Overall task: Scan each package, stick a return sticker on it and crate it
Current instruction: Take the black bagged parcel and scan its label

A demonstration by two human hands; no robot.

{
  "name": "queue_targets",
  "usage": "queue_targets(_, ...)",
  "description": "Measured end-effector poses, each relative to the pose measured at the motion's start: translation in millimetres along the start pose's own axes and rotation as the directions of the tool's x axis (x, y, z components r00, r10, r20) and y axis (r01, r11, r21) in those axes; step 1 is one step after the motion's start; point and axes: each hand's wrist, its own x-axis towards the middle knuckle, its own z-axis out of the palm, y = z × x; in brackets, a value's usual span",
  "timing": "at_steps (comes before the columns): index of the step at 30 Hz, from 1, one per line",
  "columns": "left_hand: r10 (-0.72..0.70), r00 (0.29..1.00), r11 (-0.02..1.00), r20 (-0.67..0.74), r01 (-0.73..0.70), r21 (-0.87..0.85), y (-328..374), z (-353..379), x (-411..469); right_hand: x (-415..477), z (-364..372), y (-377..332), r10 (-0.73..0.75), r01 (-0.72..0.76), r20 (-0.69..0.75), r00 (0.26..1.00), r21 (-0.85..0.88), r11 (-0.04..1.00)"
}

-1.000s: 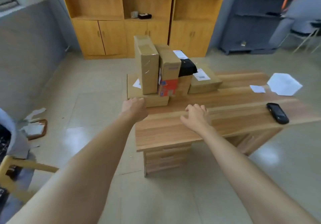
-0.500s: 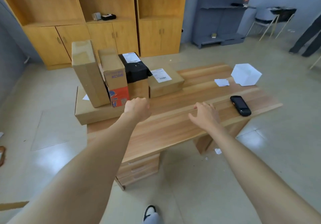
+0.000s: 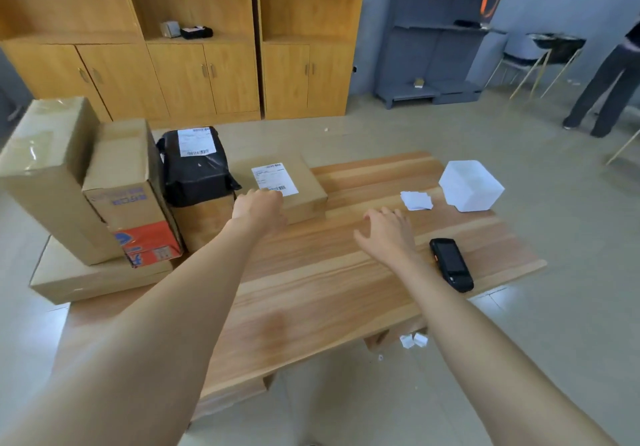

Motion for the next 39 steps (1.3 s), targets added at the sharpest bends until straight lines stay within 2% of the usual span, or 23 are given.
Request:
queue_targets(6,-0.08,0.997,0.997,-0.006,0.08,0.015,11.0,-9.5,39.2,63.4,-13.8,17.9,-0.086,0.086,-0.011,0.996,0.02,0.996)
queue_targets(13,-0.301,0.951,0.953,-0.063,0.303,0.021,8.2,-19.1,53.6,139.1,-16.7,19.8,-0.281,0.28,0.005,0.96,0.037,0.959)
queue_targets(21,-0.587,0.804,0.809,-0.098,0.581,-0.082,3.9,-23.0,32.6,189.3,-17.2,3.5,-0.521,0.517,0.045,0.853,0.067,0.853)
queue_targets(31,-0.745,0.652,0.666,-0.142,0.741,-0.088,-27.4,-38.3,-15.5,189.2,-2.6,-64.1,-0.674,0.661,0.093,0.732,0.141,0.737)
queue_targets(34,-0.742,0.66,0.671,-0.118,0.734,-0.104,-42.5,-34.5,-13.3,185.4,-0.6,-90.2,-0.706,0.689,0.096,0.702,0.158,0.707)
queue_targets(39,-0.7,0.707,0.714,-0.104,0.685,-0.146,-64.1,-27.0,12.9,189.0,6.1,-126.2,-0.708,0.683,0.113,0.697,0.194,0.704)
